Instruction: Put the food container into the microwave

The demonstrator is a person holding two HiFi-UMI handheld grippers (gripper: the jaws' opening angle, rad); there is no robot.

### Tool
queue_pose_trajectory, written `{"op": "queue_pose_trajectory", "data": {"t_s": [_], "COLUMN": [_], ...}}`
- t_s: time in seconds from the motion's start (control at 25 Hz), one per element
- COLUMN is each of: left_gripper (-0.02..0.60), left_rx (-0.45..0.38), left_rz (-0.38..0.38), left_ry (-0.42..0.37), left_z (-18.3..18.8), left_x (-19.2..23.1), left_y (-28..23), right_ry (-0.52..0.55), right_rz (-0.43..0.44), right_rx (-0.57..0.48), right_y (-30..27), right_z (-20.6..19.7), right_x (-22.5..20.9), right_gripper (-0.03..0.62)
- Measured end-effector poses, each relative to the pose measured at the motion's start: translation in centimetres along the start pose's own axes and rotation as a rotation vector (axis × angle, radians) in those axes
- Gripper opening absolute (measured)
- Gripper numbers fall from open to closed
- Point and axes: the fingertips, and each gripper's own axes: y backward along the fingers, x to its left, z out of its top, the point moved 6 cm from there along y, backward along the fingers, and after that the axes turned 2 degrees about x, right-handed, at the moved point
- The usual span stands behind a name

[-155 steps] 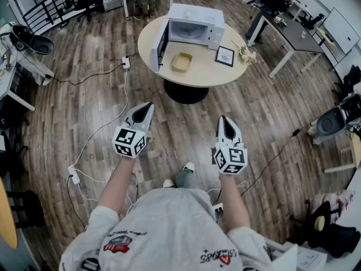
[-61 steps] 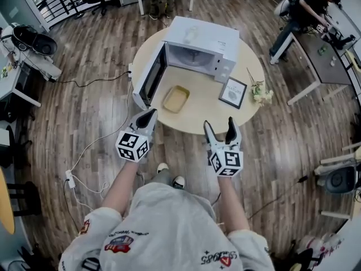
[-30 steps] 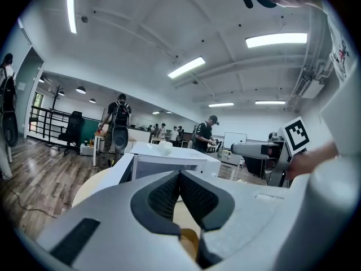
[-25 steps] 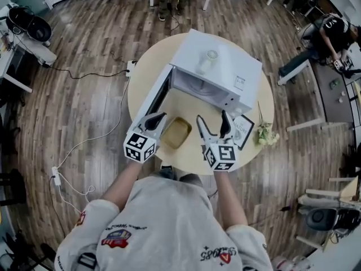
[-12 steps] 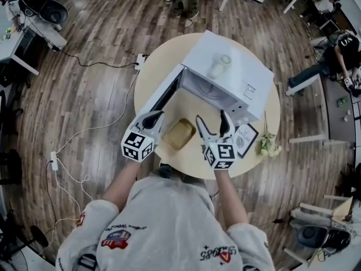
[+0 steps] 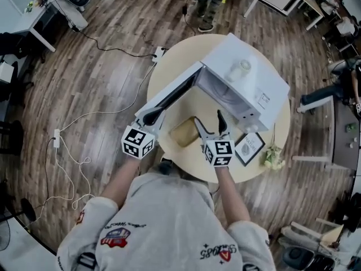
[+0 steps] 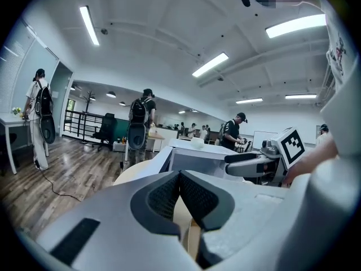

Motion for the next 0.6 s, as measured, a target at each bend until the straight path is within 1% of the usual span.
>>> {"op": "queue_pose_trajectory", "data": {"t_s": [0.24,0.36,0.48,0.52,0.6], "left_gripper": [0.004,0.005,0.005,0.003,0.004], "left_rx": [-0.009,-0.012,-0.018,-0.02,-0.023], "left_rz": [0.098,0.152,0.196,0.209,0.235], "left_ry": [0.017,0.035,0.052,0.057,0.065], "left_z": [-0.9,-1.2,-1.5,-1.7,-2.0], "left_x": [1.2,1.7,2.0,2.1,2.3], "left_y": [2.7,4.6,6.6,7.1,8.0], "right_ry": [0.05,0.092,0.144,0.16,0.179], "right_rz": [0.133,0.217,0.295,0.315,0.35], "right_rx": [0.101,0.17,0.239,0.258,0.299], "right_y": [-2.2,-3.4,-4.0,-4.2,-4.6], "right_z": [-3.3,-4.9,-6.6,-7.3,-8.8], "right_x": [3.1,5.2,7.6,8.4,9.5], "right_gripper": [0.379,0.378,0.36,0.345,0.342]}}
